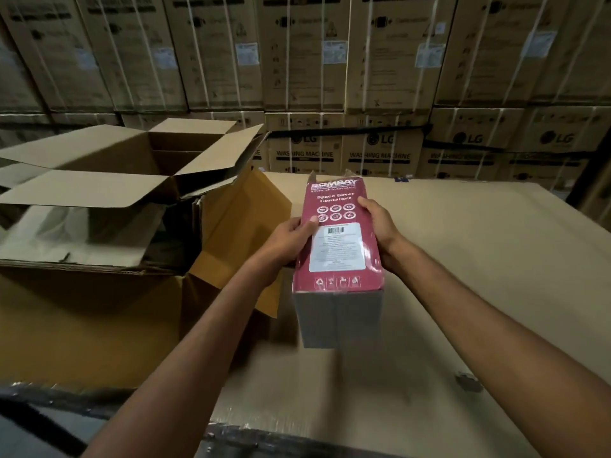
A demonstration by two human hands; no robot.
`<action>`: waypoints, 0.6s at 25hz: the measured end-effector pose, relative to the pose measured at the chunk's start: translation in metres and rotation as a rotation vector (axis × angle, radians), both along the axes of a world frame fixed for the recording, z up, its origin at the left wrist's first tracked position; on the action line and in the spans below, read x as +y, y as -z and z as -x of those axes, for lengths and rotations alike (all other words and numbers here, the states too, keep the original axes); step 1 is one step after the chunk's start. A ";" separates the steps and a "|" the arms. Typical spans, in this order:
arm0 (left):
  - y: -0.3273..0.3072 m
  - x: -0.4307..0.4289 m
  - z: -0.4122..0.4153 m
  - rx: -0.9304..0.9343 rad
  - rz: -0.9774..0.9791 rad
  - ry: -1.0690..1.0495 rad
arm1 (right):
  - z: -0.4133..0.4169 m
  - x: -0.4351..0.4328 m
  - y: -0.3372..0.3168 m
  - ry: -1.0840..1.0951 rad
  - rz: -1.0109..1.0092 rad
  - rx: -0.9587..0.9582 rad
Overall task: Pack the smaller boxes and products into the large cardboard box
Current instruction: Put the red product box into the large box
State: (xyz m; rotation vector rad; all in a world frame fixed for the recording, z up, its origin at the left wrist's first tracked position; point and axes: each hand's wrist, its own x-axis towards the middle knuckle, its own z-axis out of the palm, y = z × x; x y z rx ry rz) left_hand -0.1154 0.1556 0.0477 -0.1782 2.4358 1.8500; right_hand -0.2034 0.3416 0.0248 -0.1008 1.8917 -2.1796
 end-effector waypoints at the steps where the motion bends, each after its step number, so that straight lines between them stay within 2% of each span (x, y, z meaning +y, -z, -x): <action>1: 0.008 -0.003 0.004 0.022 -0.010 0.011 | 0.006 -0.003 0.003 -0.002 -0.002 0.020; 5: 0.034 -0.011 0.023 0.101 -0.075 0.067 | 0.025 -0.022 0.015 0.031 -0.043 0.075; 9: 0.045 -0.025 0.035 0.103 -0.117 0.066 | 0.032 -0.038 0.023 0.092 -0.130 0.111; 15: 0.022 -0.055 0.050 0.168 -0.081 0.118 | 0.002 -0.052 -0.009 0.351 -0.274 0.195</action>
